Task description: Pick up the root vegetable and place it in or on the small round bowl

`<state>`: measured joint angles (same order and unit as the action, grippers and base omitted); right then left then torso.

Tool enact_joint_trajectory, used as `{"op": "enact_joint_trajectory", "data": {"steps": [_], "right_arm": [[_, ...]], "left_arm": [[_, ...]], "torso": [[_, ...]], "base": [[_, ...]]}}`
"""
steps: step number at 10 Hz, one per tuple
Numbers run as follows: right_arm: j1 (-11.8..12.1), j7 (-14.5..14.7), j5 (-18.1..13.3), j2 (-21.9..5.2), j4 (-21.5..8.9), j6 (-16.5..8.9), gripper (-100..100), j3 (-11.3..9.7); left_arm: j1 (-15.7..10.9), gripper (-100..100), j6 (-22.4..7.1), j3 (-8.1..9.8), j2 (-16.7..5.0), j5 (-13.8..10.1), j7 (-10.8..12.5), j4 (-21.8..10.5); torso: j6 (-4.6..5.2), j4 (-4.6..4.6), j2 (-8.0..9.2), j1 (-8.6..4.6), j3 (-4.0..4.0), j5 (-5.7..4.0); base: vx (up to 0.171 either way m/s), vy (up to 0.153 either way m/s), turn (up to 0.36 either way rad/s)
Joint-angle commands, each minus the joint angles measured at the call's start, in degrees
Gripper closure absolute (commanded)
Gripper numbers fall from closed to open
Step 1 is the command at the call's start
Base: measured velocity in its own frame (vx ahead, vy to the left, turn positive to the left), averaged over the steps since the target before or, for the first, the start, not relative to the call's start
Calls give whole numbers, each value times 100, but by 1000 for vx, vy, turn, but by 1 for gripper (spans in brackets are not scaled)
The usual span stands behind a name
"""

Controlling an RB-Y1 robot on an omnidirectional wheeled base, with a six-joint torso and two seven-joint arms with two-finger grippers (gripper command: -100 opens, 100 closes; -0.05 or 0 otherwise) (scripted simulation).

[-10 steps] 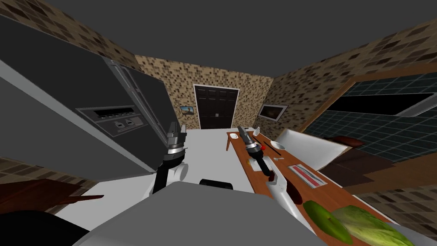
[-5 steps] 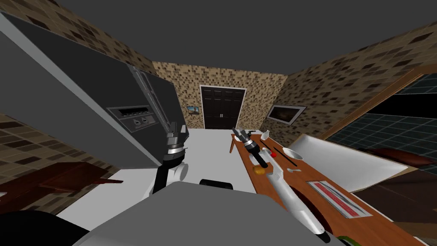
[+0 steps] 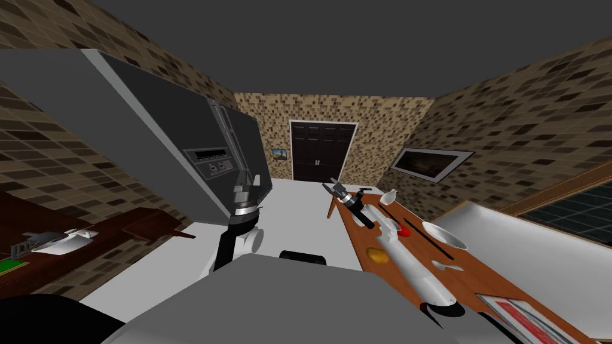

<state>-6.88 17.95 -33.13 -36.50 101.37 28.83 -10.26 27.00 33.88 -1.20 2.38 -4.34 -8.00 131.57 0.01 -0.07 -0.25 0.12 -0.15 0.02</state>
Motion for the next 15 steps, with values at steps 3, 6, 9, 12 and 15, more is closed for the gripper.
{"op": "enact_joint_trajectory", "data": {"steps": [3,6,9,12,15], "right_arm": [[-202,137,-517,-414,-441,116,-100,-140],[-392,271,-1021,-925,-933,289,-100,-305],[-451,328,-1430,-1176,-1274,382,-100,-389],[-494,423,-1946,-1613,-1816,577,-100,-566],[-478,460,-2327,-1808,-2061,678,-100,-658]], "left_arm": [[0,0,0,0,0,0,0,0],[1,0,0,1,0,0,0,0],[0,0,0,0,0,0,0,0],[0,0,0,1,0,0,0,0],[1,0,0,1,0,0,0,0]], "torso": [[1,2,8,-2,5,0],[6,3,14,-1,8,-1],[4,5,22,-5,13,-1],[9,8,32,-6,19,-2],[9,9,36,-4,22,-2]], "base": [[38,2,157],[29,2,175],[7,-8,129],[-21,-9,122],[-30,-4,47]]}}
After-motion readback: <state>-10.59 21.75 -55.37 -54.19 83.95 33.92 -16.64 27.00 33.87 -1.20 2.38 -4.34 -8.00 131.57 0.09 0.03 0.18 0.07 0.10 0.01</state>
